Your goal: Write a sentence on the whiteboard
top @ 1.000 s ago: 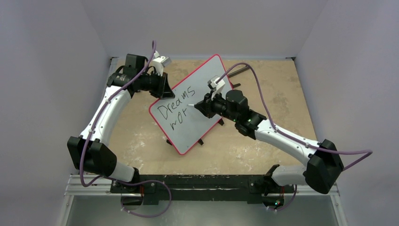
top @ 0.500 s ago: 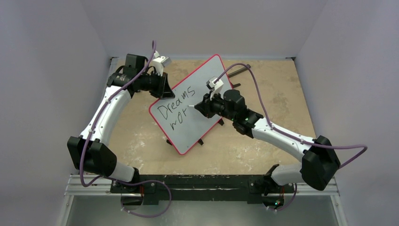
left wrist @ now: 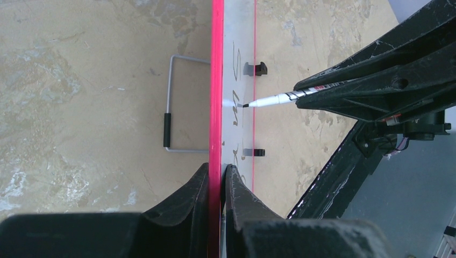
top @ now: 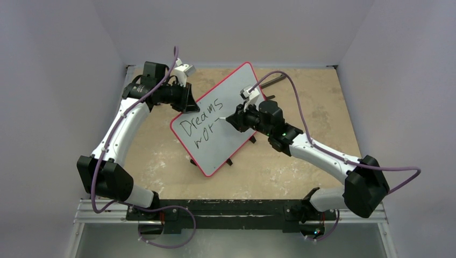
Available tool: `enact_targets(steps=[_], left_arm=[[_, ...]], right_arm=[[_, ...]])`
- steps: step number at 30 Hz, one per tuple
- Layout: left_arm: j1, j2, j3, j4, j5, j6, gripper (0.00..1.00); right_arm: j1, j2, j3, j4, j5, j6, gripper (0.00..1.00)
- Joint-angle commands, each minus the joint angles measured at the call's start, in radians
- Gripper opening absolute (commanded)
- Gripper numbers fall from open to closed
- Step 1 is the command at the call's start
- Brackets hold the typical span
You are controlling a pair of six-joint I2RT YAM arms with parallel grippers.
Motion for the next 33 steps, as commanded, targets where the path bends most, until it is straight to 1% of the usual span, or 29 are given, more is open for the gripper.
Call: enact_targets(steps=[1,14,23,33], left_arm=[[0.003,-0.016,0.011,0.045,-0.027,0.029,0.0],[0.003,-0.018,0.011,0.045,-0.027,0.029,0.0],[0.003,-0.019,0.011,0.045,-0.028,0.029,0.0],[0.003,-0.022,0.011,0.045,-0.027,0.029,0.0]], right_arm=[[-0.015,-0.028,-0.009,0.01,0.03,0.005,0.0],[-0.016,-0.069,0.021,0.004,-0.053,0.019,0.0],[-0.016,-0.011,0.074,0.035,-0.065,0.053,0.0],[-0.016,0.028,0.087,0.051,-0.066,0.073,0.0]])
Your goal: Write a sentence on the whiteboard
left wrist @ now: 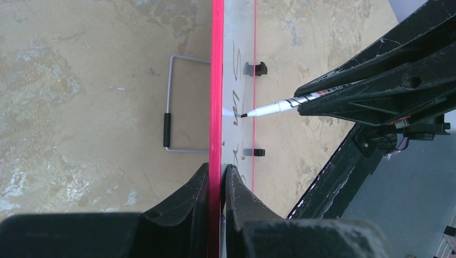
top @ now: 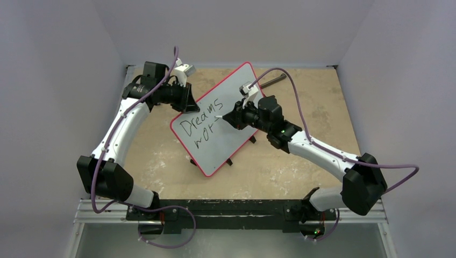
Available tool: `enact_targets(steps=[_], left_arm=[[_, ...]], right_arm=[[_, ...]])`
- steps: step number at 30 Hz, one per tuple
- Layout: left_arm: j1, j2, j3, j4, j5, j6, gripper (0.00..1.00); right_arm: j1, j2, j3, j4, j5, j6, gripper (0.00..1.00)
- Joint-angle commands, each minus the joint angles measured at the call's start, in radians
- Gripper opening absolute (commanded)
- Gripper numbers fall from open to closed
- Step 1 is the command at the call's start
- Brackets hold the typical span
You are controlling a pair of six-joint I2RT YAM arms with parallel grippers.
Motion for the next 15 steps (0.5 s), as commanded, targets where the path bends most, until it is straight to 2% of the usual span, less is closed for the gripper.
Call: enact_targets(steps=[1,15], left_arm=[[0.003,-0.023,0.011,0.045,-0.029,0.029,0.0],[0.003,-0.022,0.011,0.047,-0.027,0.028,0.0]], right_arm=[[-0.004,0.004,0.042,0.044,-0.009,0.013,0.0],[-0.003,-0.027,-0.075,0.018,0.021,-0.009,0.0]])
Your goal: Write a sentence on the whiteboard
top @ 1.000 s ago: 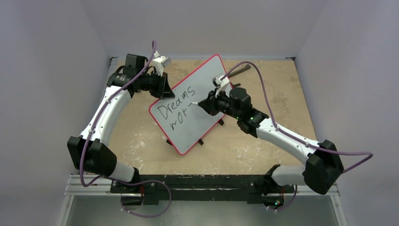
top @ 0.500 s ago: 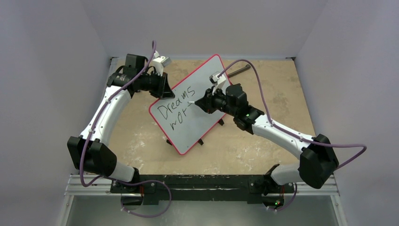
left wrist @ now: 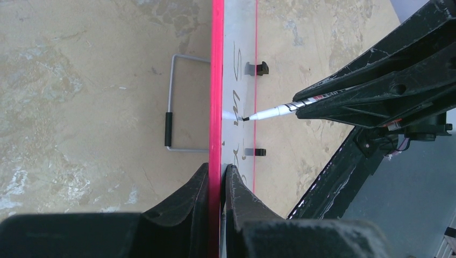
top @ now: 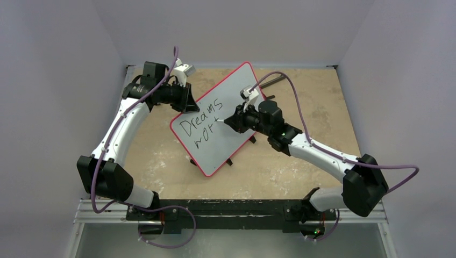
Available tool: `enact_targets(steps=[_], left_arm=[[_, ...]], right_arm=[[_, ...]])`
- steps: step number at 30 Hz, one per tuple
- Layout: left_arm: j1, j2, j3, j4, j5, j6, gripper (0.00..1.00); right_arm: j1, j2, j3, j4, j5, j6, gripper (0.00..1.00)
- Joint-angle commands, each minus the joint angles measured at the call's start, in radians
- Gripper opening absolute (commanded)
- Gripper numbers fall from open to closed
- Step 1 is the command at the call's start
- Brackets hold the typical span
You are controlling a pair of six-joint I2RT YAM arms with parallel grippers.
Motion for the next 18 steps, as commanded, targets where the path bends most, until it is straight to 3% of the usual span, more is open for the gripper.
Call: enact_targets(steps=[1,10,18], left_arm=[[0.003,-0.022,0.011,0.048,-0.022,0.027,0.0],[0.003,-0.019,0.013,0.047,-0.022,0.027,0.0],[0.003,-0.019,0.011,0.047,-0.022,0.027,0.0]], right_arm=[[-0.003,-0.024,-0.048,0.007,0.027,-0.009,0.0],[-0.003,-0.068,-0.103,0.006,0.051,-0.008,0.0],[-0.004,-0.062,-0.034,-0.004,0.123,-0.021,0.0]])
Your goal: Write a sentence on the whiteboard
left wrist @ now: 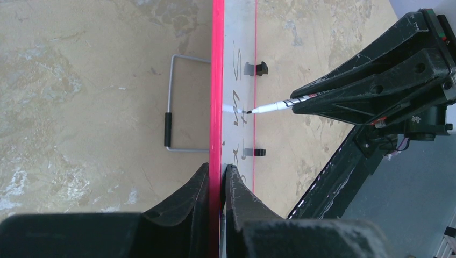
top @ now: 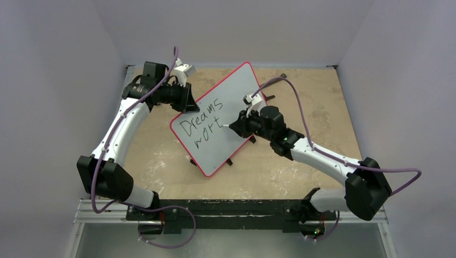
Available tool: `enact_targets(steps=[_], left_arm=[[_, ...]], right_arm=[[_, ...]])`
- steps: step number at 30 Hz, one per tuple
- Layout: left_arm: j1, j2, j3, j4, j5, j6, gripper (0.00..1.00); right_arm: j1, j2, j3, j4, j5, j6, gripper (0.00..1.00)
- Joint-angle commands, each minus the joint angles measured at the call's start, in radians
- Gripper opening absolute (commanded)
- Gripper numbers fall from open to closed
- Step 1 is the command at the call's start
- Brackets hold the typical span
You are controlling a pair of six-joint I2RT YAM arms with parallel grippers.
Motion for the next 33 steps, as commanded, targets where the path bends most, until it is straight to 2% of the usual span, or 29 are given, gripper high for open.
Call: enact_targets(steps=[1,14,33], left_arm=[[0.003,-0.019,0.011,0.046,-0.023,0.028,0.0],[0.003,-0.023,0.012,0.047,-0.023,0.028,0.0],[0.003,-0.027,0.011,0.047,-0.022,0.028,0.0]], right_arm=[[-0.003,-0.013,0.073,0.013,0.073,-0.021,0.0],[-0.003,-0.093,0.093,0.07,0.08,-0.006,0.0],[-0.005,0.009,0.112,0.088,0.13,0.012,0.0]])
